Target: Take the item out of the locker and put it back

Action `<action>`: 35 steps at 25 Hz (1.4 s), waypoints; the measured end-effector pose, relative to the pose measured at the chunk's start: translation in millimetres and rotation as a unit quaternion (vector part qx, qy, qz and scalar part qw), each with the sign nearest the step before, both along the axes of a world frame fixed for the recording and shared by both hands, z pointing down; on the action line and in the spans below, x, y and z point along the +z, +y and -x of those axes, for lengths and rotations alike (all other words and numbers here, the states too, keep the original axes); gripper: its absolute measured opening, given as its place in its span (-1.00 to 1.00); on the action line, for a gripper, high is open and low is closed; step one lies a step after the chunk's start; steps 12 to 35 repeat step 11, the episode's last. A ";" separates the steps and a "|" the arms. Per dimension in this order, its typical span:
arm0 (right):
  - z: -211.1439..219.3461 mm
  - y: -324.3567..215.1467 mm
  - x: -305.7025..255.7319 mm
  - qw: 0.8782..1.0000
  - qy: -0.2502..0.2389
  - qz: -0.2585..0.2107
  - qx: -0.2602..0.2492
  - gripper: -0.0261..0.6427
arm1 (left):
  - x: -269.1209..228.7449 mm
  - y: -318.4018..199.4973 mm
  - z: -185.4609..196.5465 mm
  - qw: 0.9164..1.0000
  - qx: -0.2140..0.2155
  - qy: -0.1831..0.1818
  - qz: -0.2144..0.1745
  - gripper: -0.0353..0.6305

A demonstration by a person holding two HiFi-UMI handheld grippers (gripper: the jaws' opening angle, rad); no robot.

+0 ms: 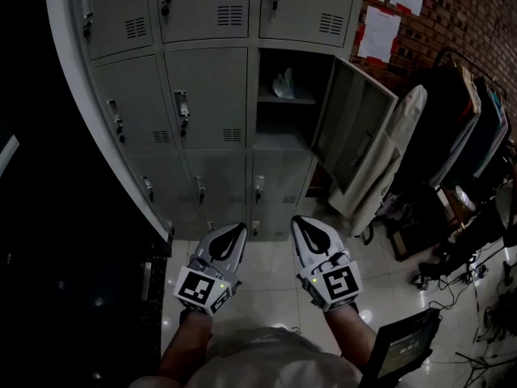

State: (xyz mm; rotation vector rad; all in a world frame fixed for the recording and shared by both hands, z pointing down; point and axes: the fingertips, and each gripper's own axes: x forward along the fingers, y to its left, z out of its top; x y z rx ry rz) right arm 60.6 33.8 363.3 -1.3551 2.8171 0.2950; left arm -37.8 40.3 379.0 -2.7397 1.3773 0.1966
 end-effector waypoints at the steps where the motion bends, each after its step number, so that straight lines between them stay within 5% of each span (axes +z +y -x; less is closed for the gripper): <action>1: -0.4 -0.6 0.6 1.000 0.000 0.001 0.000 -0.93 | 0.3 -0.4 -0.3 1.000 0.001 0.000 0.001 -0.90; 35: -0.9 -11.3 6.0 1.000 0.012 0.003 0.004 -0.93 | 2.4 -11.4 1.4 1.000 0.001 -0.004 0.003 -0.90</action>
